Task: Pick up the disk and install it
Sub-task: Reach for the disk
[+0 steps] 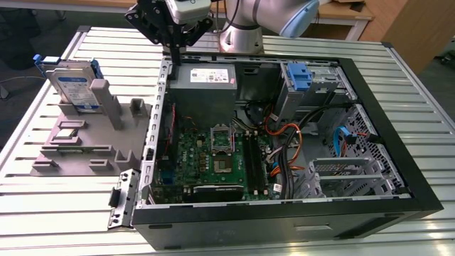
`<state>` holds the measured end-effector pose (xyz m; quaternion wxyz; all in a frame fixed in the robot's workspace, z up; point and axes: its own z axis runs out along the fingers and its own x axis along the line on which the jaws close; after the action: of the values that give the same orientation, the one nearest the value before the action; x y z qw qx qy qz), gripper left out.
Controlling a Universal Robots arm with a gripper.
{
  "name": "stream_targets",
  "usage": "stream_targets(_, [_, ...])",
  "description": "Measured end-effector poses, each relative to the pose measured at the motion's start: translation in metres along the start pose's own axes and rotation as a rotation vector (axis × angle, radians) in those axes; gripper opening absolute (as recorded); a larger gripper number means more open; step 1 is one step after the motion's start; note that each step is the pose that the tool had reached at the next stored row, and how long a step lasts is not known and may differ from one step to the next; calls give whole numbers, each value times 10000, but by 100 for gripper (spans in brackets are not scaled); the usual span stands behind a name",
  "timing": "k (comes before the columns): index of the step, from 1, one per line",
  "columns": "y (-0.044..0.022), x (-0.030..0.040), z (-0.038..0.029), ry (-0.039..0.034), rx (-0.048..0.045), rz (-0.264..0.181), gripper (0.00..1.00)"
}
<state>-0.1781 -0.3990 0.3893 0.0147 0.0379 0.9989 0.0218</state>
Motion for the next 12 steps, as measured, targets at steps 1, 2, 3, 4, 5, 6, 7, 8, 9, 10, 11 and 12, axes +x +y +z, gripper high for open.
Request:
stream_targets(1, [-1, 10, -1, 2, 1, -1, 11])
stream_targets(2, [-2, 23, 0, 2, 2, -2, 11])
stream_targets(3, [-3, 37, 1, 1, 0, -2, 11])
stream_targets(4, [-4, 53, 1, 1, 1, -1, 11])
stream_targets(5, [-5, 71, 2, 1, 1, -2, 11])
stream_targets(6, [-7, 87, 3, 1, 0, -1, 11])
stream_targets(7, [-8, 101, 4, 0, 0, -1, 11])
stream_targets(8, [-9, 117, 4, 1, 1, -2, 11])
stream_targets(9, [-10, 137, 5, 1, 1, -2, 11])
stream_targets(10, [-12, 157, 6, 0, 0, -2, 11])
stream_targets(11, [-13, 173, 6, 0, 0, -2, 11])
stream_targets(12, [-14, 185, 6, 0, 0, -2, 11])
